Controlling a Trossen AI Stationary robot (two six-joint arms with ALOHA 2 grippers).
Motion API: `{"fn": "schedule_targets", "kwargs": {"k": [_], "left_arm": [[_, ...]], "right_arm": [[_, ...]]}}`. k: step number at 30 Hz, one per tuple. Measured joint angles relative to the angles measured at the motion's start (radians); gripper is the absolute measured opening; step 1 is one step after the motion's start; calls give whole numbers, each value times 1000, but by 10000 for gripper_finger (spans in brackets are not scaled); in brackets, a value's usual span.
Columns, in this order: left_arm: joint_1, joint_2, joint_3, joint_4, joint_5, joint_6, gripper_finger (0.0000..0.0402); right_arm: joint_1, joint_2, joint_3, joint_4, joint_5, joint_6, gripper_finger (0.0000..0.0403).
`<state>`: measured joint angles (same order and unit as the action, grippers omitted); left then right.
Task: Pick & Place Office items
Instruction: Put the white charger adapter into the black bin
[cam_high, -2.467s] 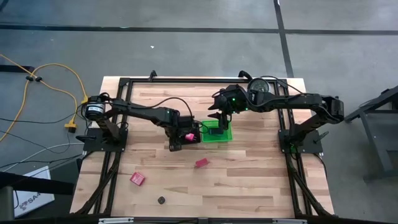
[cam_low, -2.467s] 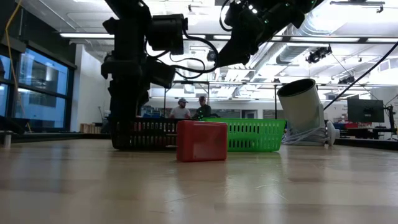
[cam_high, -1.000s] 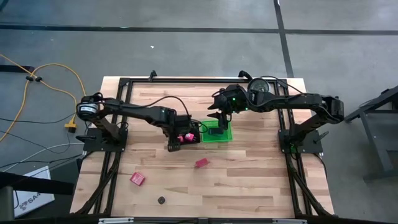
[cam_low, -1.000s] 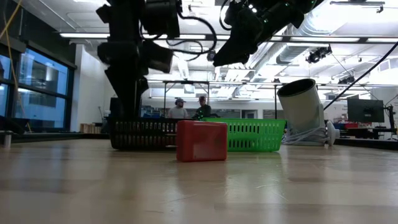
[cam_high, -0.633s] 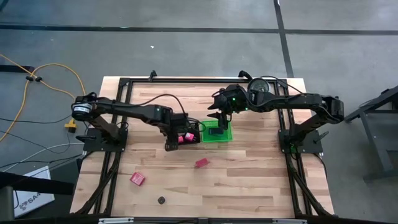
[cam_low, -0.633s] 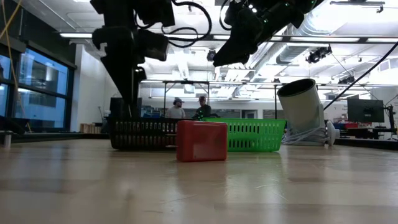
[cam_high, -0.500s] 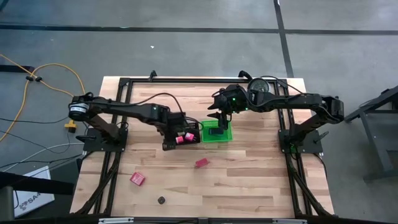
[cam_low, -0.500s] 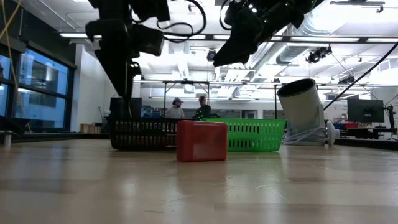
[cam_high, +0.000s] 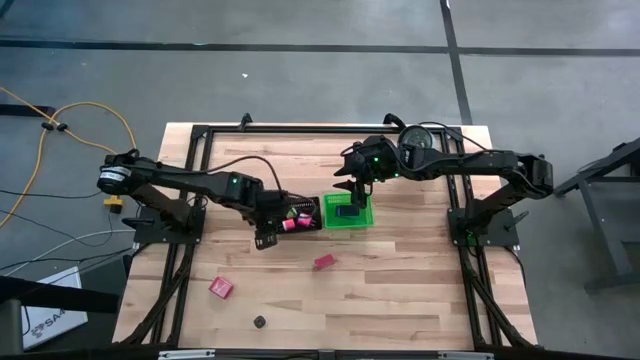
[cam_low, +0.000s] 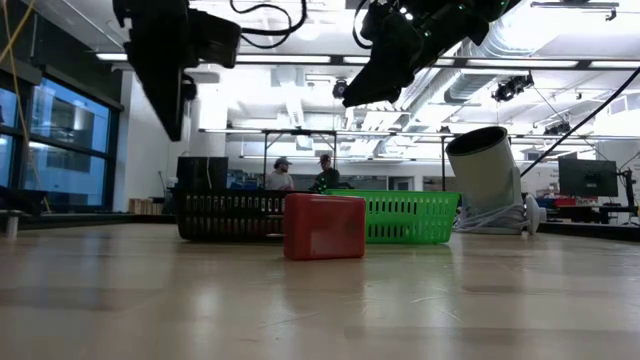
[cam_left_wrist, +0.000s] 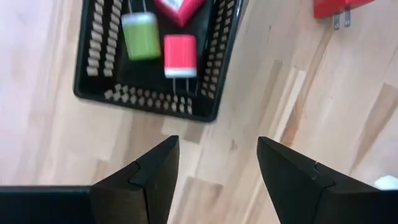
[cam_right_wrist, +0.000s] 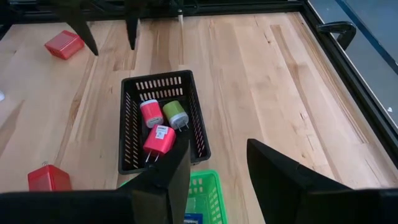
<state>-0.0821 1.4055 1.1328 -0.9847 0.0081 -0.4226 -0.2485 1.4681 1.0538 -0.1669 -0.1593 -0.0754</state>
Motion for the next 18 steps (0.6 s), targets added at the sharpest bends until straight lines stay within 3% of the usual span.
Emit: {"fn": "schedule_targets", "kwargs": {"k": [9, 18], "left_arm": [[-94, -2, 0, -22, -5, -124, 210], [-224, -2, 0, -6, -46, -379, 210]], "right_arm": [[0, 0, 0, 0, 0, 0, 145], [0, 0, 0, 0, 0, 0, 145]]}}
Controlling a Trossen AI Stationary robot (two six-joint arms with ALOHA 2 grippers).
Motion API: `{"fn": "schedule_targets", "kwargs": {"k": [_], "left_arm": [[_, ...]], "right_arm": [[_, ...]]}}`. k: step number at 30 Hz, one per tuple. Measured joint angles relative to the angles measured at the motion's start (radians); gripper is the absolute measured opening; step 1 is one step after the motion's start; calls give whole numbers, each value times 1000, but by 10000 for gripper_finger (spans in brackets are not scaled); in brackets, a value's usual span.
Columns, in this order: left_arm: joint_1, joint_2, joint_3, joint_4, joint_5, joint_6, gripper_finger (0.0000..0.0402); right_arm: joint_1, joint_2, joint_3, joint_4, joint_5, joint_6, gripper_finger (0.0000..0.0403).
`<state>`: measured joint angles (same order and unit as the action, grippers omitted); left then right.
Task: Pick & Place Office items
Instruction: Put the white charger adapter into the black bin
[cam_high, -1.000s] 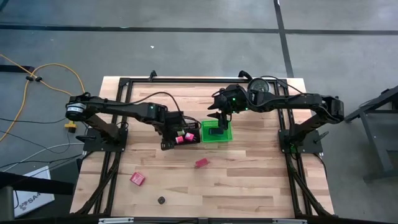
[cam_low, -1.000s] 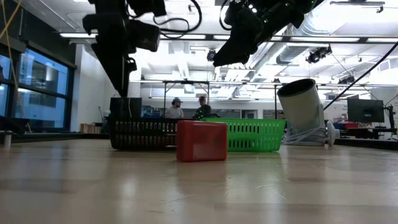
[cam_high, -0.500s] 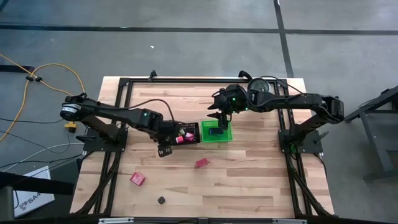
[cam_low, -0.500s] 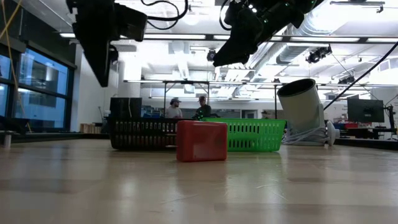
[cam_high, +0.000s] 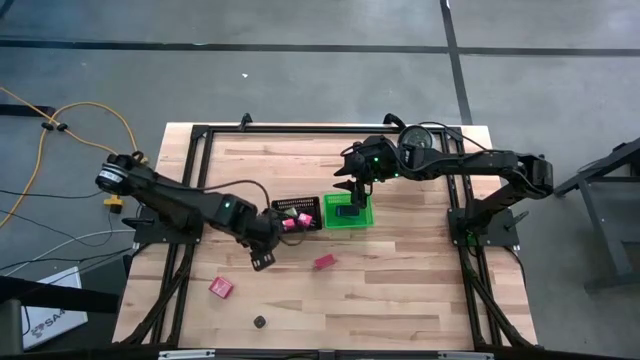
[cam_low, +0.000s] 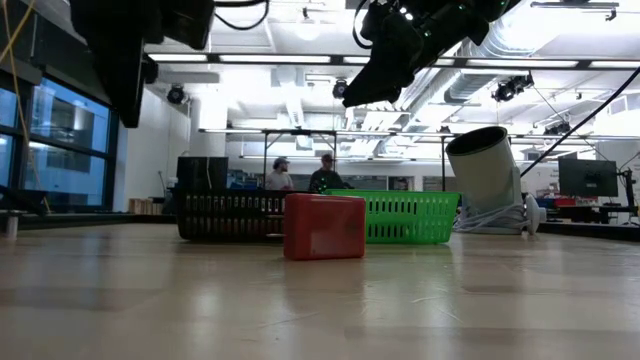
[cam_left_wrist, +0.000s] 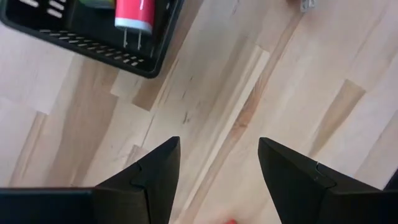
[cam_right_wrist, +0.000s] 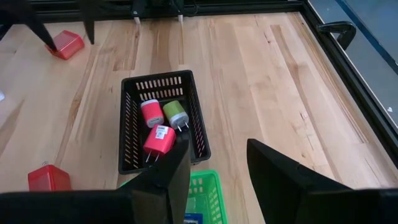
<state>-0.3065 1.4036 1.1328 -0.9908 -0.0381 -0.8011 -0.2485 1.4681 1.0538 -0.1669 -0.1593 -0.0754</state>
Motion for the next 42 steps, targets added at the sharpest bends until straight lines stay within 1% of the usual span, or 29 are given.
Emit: {"fn": "schedule_targets", "kwargs": {"k": [3, 7, 10, 14, 20, 27, 32, 42], "left_arm": [[-48, 0, 0, 1, -36, -76, 210], [-125, 0, 0, 13, -52, -193, 210], [-191, 8, 0, 43, -81, -279, 210], [-272, 41, 0, 95, -89, -381, 210], [-369, 103, 3, 178, -83, -484, 210], [-452, 168, 17, 227, -82, -566, 209], [-499, 232, 109, 210, -92, -585, 209], [-549, 427, 383, -11, -104, -654, 209]], "right_arm": [[0, 0, 0, 0, 0, 0, 145], [0, 0, 0, 0, 0, 0, 145], [0, 0, 0, 0, 0, 0, 145], [0, 0, 0, 0, 0, 0, 145], [0, 0, 0, 1, 0, 0, 145], [0, 0, 0, 3, 0, 0, 145], [0, 0, 0, 5, 0, 0, 145], [0, 0, 0, 6, 0, 0, 145]]}}
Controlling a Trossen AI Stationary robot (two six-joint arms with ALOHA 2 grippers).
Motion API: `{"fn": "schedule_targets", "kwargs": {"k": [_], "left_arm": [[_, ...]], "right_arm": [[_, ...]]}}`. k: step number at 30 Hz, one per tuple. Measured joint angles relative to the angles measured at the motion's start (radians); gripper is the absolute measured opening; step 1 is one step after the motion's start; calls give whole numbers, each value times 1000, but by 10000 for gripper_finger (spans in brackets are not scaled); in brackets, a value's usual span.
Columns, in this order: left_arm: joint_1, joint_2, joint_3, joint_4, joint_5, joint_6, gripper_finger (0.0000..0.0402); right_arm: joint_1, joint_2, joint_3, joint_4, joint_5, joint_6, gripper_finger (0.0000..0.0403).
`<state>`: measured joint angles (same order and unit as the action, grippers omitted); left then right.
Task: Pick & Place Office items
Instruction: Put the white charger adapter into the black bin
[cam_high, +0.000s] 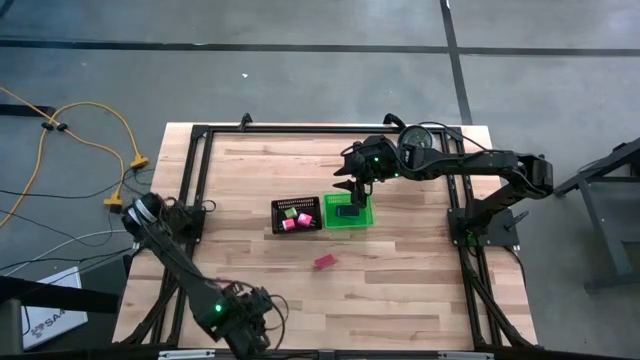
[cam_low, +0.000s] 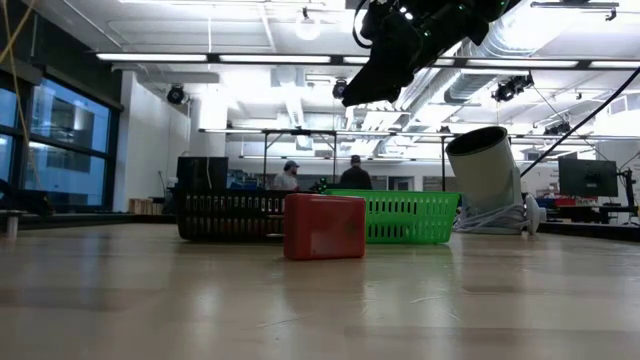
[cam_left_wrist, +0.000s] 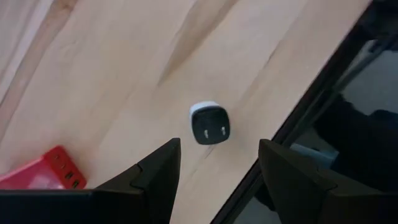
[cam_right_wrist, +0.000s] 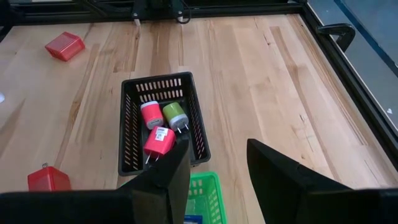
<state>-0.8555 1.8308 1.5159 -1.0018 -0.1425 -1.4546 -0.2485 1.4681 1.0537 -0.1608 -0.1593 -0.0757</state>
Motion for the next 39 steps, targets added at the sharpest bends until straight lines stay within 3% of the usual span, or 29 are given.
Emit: {"fn": "schedule_targets", "kwargs": {"k": [4, 39], "left_arm": [[-6, 48, 44, -39, -3, -38, 209], [-2, 186, 42, 17, 24, -132, 209]], "right_arm": [[0, 0, 0, 0, 0, 0, 145], [0, 0, 0, 1, 0, 0, 145]]}}
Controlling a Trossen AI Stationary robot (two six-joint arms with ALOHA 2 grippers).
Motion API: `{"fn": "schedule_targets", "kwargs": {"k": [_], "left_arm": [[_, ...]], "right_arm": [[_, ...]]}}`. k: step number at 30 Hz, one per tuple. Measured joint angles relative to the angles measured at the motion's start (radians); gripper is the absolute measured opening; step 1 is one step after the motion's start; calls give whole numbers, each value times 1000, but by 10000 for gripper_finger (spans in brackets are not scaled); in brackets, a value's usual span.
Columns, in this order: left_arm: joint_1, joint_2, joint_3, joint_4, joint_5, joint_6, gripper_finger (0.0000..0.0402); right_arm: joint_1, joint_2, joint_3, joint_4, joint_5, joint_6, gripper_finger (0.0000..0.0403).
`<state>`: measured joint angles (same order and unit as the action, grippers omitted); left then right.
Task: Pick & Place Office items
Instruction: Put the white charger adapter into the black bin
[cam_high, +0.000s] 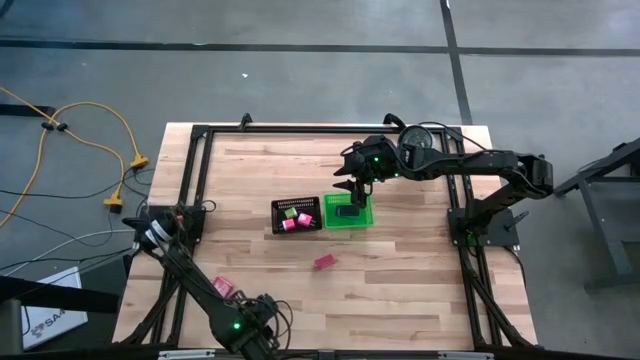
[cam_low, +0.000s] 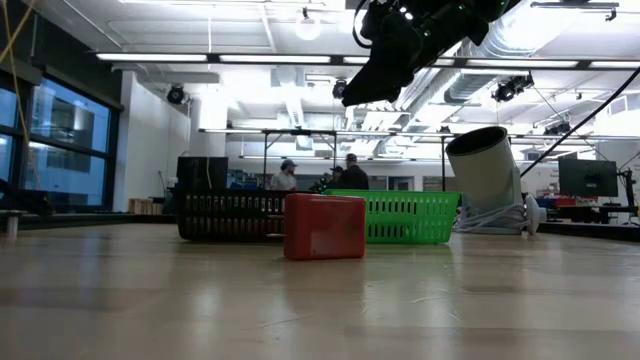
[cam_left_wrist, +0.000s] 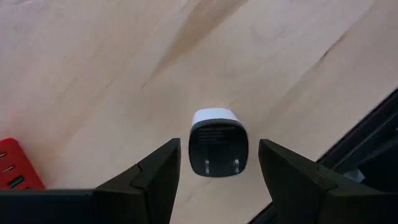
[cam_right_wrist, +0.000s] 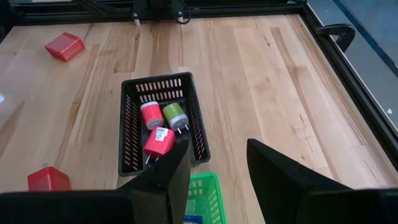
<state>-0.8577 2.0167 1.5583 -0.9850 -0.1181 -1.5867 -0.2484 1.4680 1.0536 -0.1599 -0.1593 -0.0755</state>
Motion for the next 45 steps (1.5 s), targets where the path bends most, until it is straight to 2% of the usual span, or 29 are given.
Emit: {"fn": "schedule_targets", "kwargs": {"k": [19, 30, 38, 45], "left_arm": [[12, 24, 0, 5, 8, 43, 206], [11, 23, 0, 5, 8, 37, 135], [11, 23, 0, 5, 8, 30, 150], [11, 21, 0, 5, 8, 30, 142]], "right_arm": [[0, 0, 0, 7, 0, 0, 145], [0, 0, 0, 7, 0, 0, 145], [0, 0, 0, 7, 0, 0, 145], [0, 0, 0, 7, 0, 0, 145]]}}
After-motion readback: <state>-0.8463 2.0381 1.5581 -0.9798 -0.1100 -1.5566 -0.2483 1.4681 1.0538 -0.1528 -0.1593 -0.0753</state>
